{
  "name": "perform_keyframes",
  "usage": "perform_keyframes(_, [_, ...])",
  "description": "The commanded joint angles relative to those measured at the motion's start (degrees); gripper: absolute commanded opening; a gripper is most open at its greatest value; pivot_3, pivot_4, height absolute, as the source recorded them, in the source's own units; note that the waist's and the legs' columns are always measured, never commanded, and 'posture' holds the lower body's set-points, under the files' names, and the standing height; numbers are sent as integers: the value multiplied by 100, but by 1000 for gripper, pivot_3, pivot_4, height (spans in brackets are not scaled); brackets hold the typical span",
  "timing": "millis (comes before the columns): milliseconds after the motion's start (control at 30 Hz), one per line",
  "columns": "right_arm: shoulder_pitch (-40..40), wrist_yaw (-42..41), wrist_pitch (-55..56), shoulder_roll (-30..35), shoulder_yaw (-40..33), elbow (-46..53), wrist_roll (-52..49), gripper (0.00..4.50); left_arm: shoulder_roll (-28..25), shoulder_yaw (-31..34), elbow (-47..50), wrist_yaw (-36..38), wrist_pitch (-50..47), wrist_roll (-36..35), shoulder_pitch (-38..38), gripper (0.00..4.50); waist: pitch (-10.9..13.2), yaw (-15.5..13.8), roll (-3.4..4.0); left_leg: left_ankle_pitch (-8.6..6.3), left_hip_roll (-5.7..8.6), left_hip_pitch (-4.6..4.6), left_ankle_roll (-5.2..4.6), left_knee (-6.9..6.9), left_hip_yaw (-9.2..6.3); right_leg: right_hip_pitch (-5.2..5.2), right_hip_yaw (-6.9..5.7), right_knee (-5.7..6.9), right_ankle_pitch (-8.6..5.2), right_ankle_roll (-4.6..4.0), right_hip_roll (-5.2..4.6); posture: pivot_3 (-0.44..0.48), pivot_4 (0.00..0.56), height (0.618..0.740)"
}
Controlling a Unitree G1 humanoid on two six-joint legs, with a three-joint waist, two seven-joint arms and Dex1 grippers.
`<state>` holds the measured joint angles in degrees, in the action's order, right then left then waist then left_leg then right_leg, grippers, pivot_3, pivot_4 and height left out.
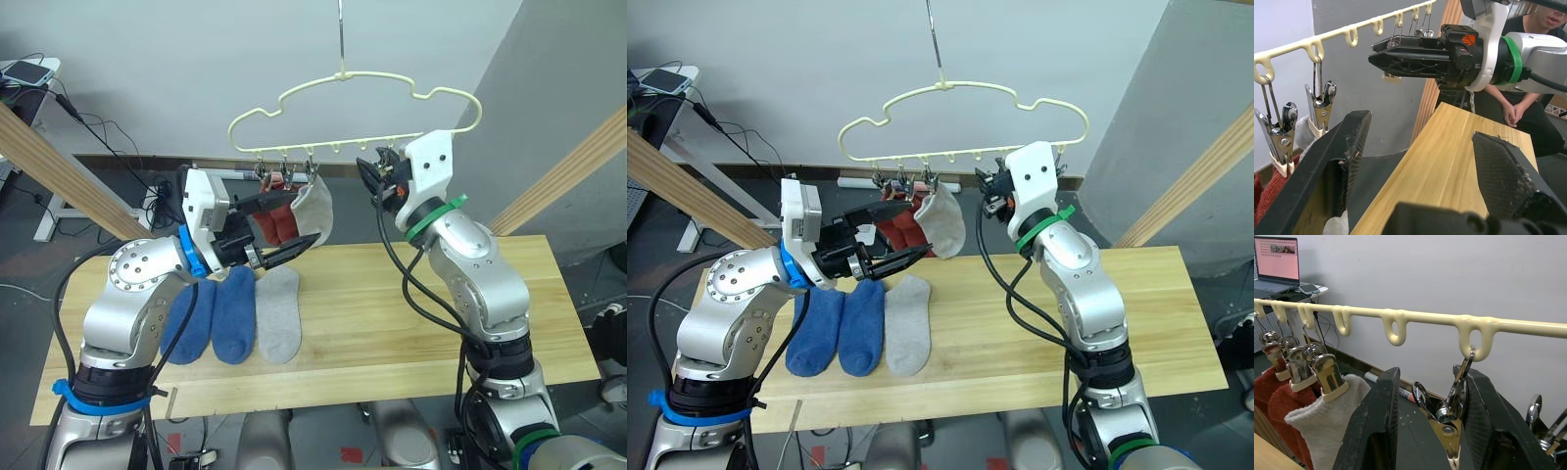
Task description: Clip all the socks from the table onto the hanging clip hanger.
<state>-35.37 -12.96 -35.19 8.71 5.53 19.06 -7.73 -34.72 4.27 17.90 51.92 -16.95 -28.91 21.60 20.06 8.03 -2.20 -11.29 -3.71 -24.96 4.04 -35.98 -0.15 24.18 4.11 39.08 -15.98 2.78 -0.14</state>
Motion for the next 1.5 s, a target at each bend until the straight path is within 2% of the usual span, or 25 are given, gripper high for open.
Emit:
perform_keyframes(33, [-108, 32, 158, -29, -96, 132, -8, 1790, 10, -10, 181, 4, 92, -10, -19, 3720, 0, 0, 0, 0, 0, 0, 0, 0, 0, 0, 0, 0, 0, 0, 0, -233, 329, 732])
perform_keyframes(133, [-111, 43, 165, -29, -99, 124, -16, 1790, 14, -13, 180, -2, 90, -4, -22, 3720, 0, 0, 0, 0, 0, 0, 0, 0, 0, 0, 0, 0, 0, 0, 0, -233, 329, 732])
perform_keyframes(233, [-128, 66, 188, -29, -113, 115, -19, 1234, 30, -23, 185, -30, 95, 18, -45, 3720, 0, 0, 0, 0, 0, 0, 0, 0, 0, 0, 0, 0, 0, 0, 0, -233, 330, 732])
perform_keyframes(333, [-137, 59, 209, -29, -116, 98, -38, 391, 55, -22, 176, -154, 85, 110, -160, 3720, 0, 2, 0, 0, 0, 0, 0, 0, 0, 0, 0, 0, 0, 0, 0, -233, 330, 732])
perform_keyframes(433, [-145, 51, 221, -29, -123, 86, -50, 5, 93, -57, 220, -373, 83, 306, -421, 3720, 0, 4, 0, 0, 0, 0, 0, 0, -1, 0, 0, 0, 0, 0, 0, -233, 333, 732])
perform_keyframes(700, [-163, 22, 220, -9, -143, 75, -65, 5, 309, -146, 351, -1180, 102, 982, -1494, 3720, 0, 5, 0, 0, -1, 0, 0, 0, 1, 0, 3, 0, 0, -1, -2, -234, 335, 732])
perform_keyframes(833, [-176, 1, 201, -5, -149, 72, -75, 0, 678, -371, 299, -1809, -33, 1367, -2157, 4464, 0, 6, 0, -1, -2, 1, -1, 0, 1, 0, 3, 0, 0, -1, -2, -235, 339, 732])
perform_keyframes(900, [-184, -18, 178, -2, -145, 74, -86, 0, 1049, -490, 58, -2338, -136, 1637, -2288, 4464, 0, 2, 0, -1, -1, 0, -1, 0, 2, 0, 3, 0, 0, -1, -4, -235, 342, 732])
perform_keyframes(1000, [-193, -31, 159, -6, -135, 74, -89, 0, 1281, -638, -302, -2548, 50, 1936, -2268, 4464, 0, -7, 0, -1, 0, 0, -2, 0, -3, 0, -2, 2, 0, -1, -4, -237, 344, 732])
perform_keyframes(1133, [-185, -57, 102, -11, -112, 98, -93, 0, 1542, -576, -1376, -2922, 411, 2225, -1746, 4464, 0, -6, 0, 0, 1, 1, -3, -2, -5, 0, -3, 7, 1, -1, -1, -243, 347, 732])
perform_keyframes(1300, [-188, -61, 45, -40, -103, 136, -80, 0, 1742, -706, -2164, -2978, 495, 2375, -1304, 4464, 0, -1, 0, 0, 1, 1, -3, -3, 2, -1, 2, 5, 2, 0, -1, -260, 353, 732])
perform_keyframes(1500, [-179, -48, -19, -65, -84, 191, -71, 0, 1783, -869, -2542, -2991, 385, 2602, -1143, 4464, 0, 7, 0, -1, 0, 1, -3, -1, 0, -1, 0, 5, 2, 0, -1, -272, 354, 732])
